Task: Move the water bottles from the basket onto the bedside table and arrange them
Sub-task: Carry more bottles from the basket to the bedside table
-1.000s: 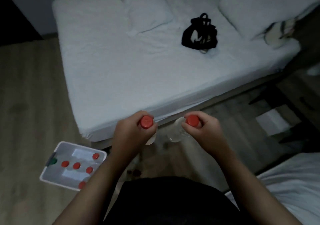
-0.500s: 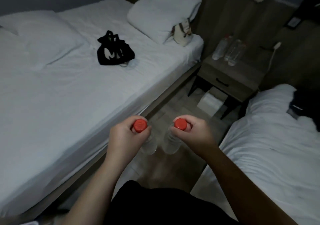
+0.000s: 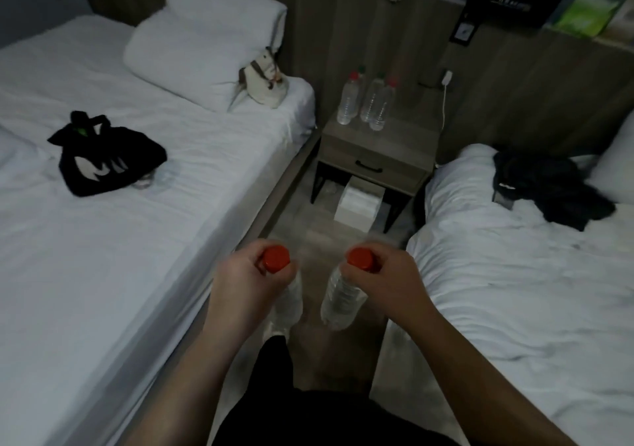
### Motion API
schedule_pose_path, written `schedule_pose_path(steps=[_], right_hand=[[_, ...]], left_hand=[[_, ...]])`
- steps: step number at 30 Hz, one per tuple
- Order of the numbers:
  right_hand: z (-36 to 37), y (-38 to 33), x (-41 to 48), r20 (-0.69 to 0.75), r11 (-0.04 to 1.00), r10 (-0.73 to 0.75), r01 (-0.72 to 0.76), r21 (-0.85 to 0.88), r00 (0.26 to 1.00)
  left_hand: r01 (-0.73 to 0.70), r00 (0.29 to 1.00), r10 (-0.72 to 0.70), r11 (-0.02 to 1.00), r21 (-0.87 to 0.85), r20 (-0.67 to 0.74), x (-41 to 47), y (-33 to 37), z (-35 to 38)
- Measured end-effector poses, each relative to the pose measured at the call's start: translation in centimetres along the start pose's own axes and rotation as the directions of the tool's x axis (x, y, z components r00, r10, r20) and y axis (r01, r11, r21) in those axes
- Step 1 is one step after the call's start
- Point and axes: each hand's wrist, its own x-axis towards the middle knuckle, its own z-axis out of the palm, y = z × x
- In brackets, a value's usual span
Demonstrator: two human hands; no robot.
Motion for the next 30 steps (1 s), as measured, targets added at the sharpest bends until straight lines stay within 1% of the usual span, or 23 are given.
schedule_pose_path(steps=[3,6,9,13,15,18,23,26,28,30], right_hand=[[0.5,0.4,4.8,-0.036,0.998,0.047,-0.049,-0.034,0.998],[0.7,-0.1,9.3,-0.052,0.993,0.114,-0.114,0.005,0.992],[0.9,-0.6,13.5,-0.104,0.990,0.143,-0.141,0.025,0.984],[1.3,-0.5,17.7,-0.168,0.986,0.168,-0.162,0.047,0.971],[1.1,-0.4,19.1,-0.193,0.979,0.197,-0.181,0.099,0.961],[0.5,0.0,21.5,-0.195,0.953,0.268,-0.230,0.197,0.944],[-0.5,2.7,25.3,-0.193,0.936,0.325,-0.286,0.206,0.926],[-1.7,4.3,28.0,-0.205,0.934,0.331,-0.289,0.210,0.921],[-2.6,5.6,30.1,-0.192,0.929,0.334,-0.287,0.235,0.923],[-3.7,6.5,32.4,-0.178,0.932,0.328,-0.287,0.220,0.928]], left_hand=[[-0.068,0.994,0.066,0.997,0.020,0.086,5.4,-0.3,0.7],[-0.102,0.976,0.092,0.994,0.044,0.195,10.9,0.0,1.2],[-0.162,0.959,0.141,0.984,0.067,0.245,16.2,0.0,1.7],[-0.151,0.938,0.134,0.988,0.028,0.321,21.7,0.3,2.4],[-0.154,0.931,0.142,0.988,0.009,0.337,23.8,0.5,2.8],[-0.164,0.931,0.145,0.986,0.030,0.335,26.4,0.8,3.7],[-0.156,0.934,0.122,0.985,0.075,0.336,30.3,1.6,6.4],[-0.139,0.932,0.098,0.986,0.095,0.349,32.6,2.4,8.6],[-0.129,0.933,0.084,0.986,0.110,0.350,34.4,2.8,10.5],[-0.116,0.935,0.066,0.985,0.124,0.347,36.4,3.1,12.5]])
